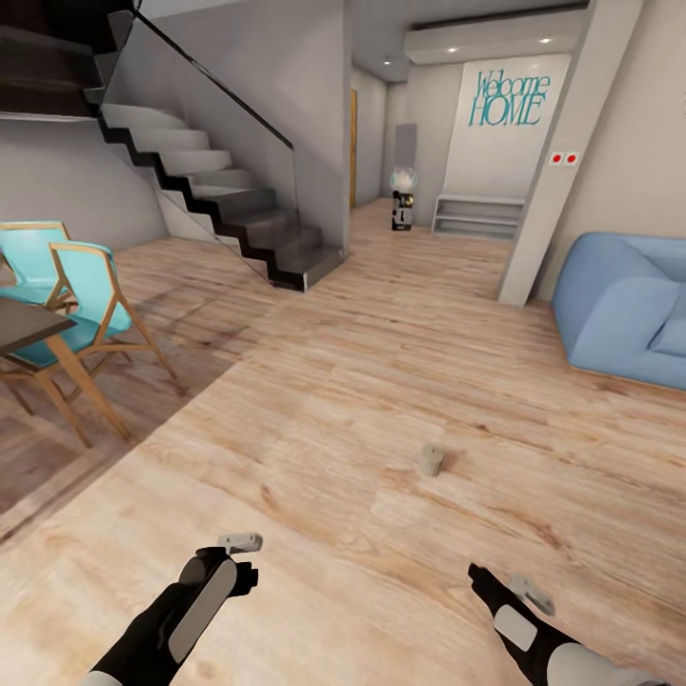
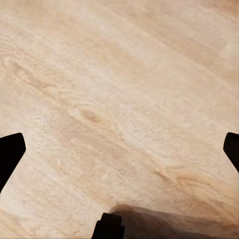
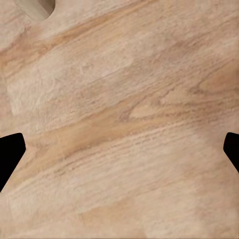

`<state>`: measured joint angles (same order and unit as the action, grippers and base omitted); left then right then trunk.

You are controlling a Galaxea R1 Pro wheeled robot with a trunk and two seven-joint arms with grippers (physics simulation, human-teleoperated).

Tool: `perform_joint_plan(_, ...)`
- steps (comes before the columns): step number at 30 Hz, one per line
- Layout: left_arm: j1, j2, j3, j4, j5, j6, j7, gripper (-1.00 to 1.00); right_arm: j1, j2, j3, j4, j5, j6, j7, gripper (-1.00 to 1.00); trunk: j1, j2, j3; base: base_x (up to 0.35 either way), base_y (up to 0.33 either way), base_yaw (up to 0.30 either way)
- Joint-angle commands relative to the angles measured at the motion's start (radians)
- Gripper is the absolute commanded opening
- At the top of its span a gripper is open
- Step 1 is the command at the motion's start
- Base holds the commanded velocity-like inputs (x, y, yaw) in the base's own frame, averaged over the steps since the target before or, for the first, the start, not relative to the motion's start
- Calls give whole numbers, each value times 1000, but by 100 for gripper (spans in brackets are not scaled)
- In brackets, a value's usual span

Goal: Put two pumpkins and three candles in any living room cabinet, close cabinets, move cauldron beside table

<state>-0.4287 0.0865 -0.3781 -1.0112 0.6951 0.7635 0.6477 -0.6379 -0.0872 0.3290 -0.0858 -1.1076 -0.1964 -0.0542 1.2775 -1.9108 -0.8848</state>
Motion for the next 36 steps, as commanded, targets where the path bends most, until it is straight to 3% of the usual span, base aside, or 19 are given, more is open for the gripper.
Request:
perform_joint_plan(1,-1,1,-4,-1,11,0,10,100,0,0,8,-2,-6,-1,-6,100,0,0,1,96,0,0)
perform_joint_plan(23,-1,1,-7,0,9,0,11,100,0,0,9,-2,-6,5,-7,100,0,0,37,276,0,53)
perform_joint_plan(36,-1,1,-8,0,9,0,12,100,1,2,12,-2,-4,1,-7,100,0,0,40,331,0,14)
